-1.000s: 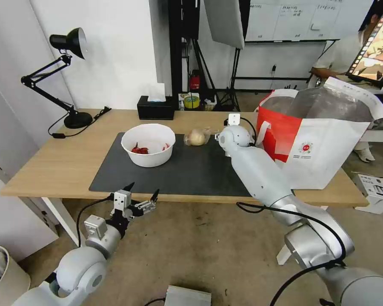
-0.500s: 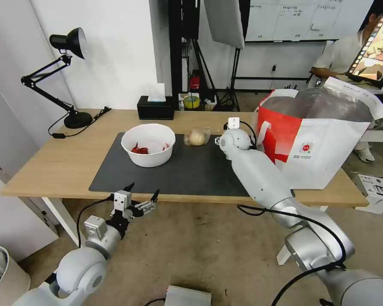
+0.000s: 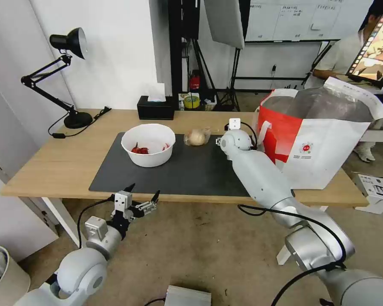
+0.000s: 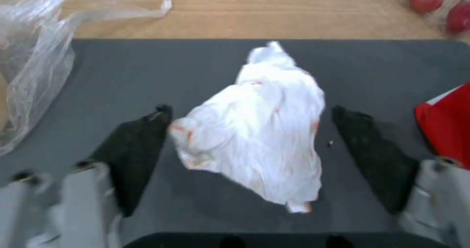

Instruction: Pick up the trash from the table and place it into the takeout bag.

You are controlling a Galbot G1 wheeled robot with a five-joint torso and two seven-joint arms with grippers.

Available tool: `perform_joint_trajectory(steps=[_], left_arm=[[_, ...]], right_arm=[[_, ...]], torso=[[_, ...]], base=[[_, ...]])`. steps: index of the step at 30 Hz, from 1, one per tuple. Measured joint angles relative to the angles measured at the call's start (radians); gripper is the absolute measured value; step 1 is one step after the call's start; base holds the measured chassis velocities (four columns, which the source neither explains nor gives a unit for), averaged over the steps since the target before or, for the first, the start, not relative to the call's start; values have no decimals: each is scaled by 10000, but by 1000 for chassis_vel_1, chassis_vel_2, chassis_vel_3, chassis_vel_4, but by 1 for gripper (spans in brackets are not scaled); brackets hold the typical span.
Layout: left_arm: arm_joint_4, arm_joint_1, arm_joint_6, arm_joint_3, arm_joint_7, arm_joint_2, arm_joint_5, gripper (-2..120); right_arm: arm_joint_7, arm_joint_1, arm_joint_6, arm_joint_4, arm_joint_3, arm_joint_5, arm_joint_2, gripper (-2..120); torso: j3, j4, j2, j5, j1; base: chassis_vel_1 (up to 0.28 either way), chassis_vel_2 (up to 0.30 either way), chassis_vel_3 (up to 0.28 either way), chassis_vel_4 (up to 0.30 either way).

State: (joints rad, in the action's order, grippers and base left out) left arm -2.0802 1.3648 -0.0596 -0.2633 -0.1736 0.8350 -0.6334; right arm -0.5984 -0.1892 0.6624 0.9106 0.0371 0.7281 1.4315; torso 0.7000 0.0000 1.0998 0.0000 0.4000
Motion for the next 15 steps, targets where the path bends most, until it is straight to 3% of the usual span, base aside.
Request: perform_joint_trajectory(steps=[2, 4, 7, 9, 11, 15], left_arm=[[1, 0, 1, 22, 0, 6, 6, 100], [1, 0, 2, 31, -1, 6, 7, 100], [-19, 1, 3, 36, -4, -7, 9, 100], [-31, 2, 3, 35, -3, -13, 8, 100], [-55, 6, 3, 29, -4, -20, 9, 100], [-76, 23, 3, 26, -6, -22, 9, 100]], right_arm=[[51, -15, -97, -13, 1, -35, -7, 74], [79, -15, -157, -31, 2, -70, -8, 70], [137, -15, -226, -41, 4, -117, -9, 55], [146, -15, -232, -41, 4, -122, -7, 54], [153, -25, -245, -42, -2, -126, 12, 41], [154, -52, -291, -58, -13, -157, 29, 26]], torso=[[0, 0, 0, 0, -1], [0, 0, 1, 0, 0], [0, 0, 0, 0, 0], [0, 0, 1, 0, 0], [0, 0, 0, 0, 0], [0, 0, 0, 0, 0]], base=[[0, 0, 0, 0], [0, 0, 0, 0], [0, 0, 0, 0], [0, 0, 0, 0], [0, 0, 0, 0], [0, 0, 0, 0]])
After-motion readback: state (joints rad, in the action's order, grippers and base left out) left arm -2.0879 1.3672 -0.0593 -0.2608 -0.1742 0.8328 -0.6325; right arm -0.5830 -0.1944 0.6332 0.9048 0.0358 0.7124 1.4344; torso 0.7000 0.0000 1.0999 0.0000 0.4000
